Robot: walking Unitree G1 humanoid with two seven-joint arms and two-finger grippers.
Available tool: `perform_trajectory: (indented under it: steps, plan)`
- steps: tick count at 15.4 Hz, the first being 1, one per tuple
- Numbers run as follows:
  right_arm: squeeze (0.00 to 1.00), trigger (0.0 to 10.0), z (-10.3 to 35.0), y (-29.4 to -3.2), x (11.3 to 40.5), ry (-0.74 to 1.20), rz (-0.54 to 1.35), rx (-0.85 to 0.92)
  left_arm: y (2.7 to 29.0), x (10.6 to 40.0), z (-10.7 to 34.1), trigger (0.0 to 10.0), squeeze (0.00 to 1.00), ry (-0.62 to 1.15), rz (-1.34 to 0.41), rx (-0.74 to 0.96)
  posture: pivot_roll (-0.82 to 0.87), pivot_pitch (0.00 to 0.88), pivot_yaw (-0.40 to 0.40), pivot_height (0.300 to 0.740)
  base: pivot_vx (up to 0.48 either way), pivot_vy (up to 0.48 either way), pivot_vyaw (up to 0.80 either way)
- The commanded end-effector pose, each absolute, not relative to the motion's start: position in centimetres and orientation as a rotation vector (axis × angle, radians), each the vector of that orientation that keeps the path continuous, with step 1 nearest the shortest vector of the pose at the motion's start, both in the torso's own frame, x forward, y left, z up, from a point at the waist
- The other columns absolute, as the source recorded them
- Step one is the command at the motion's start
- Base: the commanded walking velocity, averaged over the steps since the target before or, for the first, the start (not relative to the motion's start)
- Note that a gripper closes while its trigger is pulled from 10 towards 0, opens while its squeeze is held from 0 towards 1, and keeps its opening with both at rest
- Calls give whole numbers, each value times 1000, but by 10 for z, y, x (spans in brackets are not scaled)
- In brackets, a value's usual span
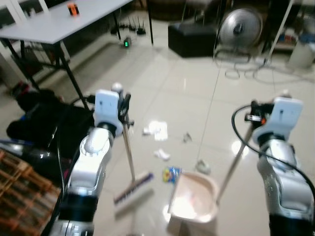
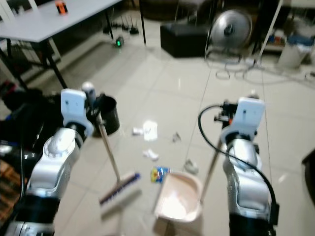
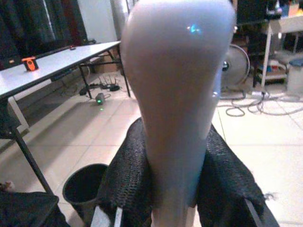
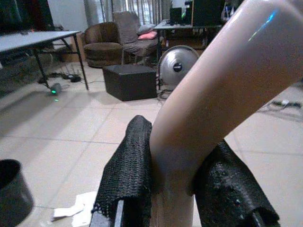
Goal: Sweep floor
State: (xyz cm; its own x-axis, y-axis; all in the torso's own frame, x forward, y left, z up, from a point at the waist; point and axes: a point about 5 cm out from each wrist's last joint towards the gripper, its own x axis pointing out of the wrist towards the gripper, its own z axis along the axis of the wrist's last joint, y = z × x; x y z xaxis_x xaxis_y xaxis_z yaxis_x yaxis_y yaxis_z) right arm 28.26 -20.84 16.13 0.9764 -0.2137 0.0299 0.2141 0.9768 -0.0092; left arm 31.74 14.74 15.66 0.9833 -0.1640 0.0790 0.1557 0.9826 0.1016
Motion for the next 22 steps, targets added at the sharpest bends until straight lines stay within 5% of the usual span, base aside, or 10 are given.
perform_trajectory:
  steps: [1, 22]
  plan:
    - [0, 10000, 169, -200, 284, -72, -193, 9, 158, 319, 167, 10000, 0, -124, -129, 133, -9, 30, 63, 740, 337, 0, 0]
    - [0, 10000, 159, -200, 283, -41, -196, 8, 156, 319, 166, 10000, 0, -129, -138, 137, 7, 31, 64, 740, 343, 0, -141]
